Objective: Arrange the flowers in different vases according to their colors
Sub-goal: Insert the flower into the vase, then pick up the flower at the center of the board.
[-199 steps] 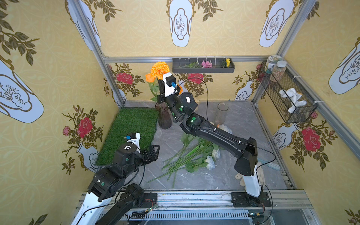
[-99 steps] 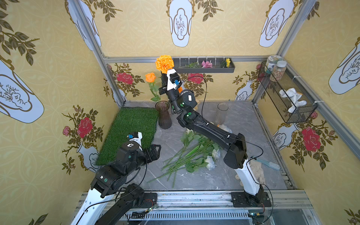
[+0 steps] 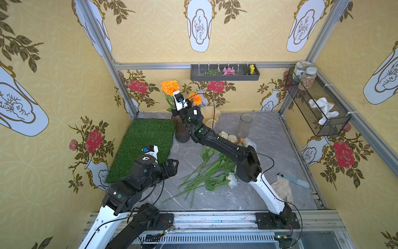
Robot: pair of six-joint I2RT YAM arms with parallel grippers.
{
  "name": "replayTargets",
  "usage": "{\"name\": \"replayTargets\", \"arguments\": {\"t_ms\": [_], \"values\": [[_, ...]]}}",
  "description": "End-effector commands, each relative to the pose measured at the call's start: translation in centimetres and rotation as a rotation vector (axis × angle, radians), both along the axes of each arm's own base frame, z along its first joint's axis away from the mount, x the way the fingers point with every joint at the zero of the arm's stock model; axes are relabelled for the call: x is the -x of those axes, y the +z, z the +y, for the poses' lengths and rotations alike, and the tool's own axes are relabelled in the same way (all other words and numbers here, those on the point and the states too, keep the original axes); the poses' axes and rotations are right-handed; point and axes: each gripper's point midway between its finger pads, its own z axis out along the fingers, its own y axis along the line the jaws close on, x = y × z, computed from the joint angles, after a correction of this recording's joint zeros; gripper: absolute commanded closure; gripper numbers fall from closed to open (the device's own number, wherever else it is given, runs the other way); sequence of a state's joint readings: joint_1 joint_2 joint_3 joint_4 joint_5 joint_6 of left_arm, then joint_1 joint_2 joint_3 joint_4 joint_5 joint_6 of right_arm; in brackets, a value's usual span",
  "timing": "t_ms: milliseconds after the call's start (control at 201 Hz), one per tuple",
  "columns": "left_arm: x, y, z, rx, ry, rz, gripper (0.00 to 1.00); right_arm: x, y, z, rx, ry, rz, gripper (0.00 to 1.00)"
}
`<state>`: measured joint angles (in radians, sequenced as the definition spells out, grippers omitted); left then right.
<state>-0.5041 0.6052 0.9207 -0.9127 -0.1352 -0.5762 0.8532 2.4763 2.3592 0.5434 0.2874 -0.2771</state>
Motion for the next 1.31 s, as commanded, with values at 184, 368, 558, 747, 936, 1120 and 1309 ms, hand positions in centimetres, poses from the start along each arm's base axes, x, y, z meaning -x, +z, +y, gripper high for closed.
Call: {"name": "replayTargets", "arguments": {"t_ms": [184,368,558,747,936,1120,1309], "values": [[-0.3,0.3,-0.1,0.007,-0.006,-0.021,0.04,-0.1,-3.3,1.4,0.074,-0.011,0.098,0.09],[-0.3,0.5,0.0,0.012,-0.001,-0.027,0.04,3.3,-0.8,0.8,0.088,-0.028,0.097,0.03],[-0.2,0.8,0.2,0.018,0.002,-0.042,0.04,6.5,0.6,-0.9,0.111,-0.086,0.140,0.03],[-0.1,0.9,0.3,0.020,0.005,-0.052,0.04,9.7,2.0,-4.0,0.100,-0.157,0.178,0.03],[-0.2,0.9,0.3,0.017,0.006,-0.049,0.04,13.9,4.3,-8.5,0.021,-0.195,0.263,0.03],[-0.4,0.3,-0.2,0.010,-0.009,-0.019,0.04,16.6,1.7,-17.8,-0.181,-0.228,0.639,0.03],[-0.8,-0.6,-1.6,0.018,-0.059,0.051,0.08,20.1,-7.3,-25.3,-0.302,-0.270,0.949,0.03]]}}
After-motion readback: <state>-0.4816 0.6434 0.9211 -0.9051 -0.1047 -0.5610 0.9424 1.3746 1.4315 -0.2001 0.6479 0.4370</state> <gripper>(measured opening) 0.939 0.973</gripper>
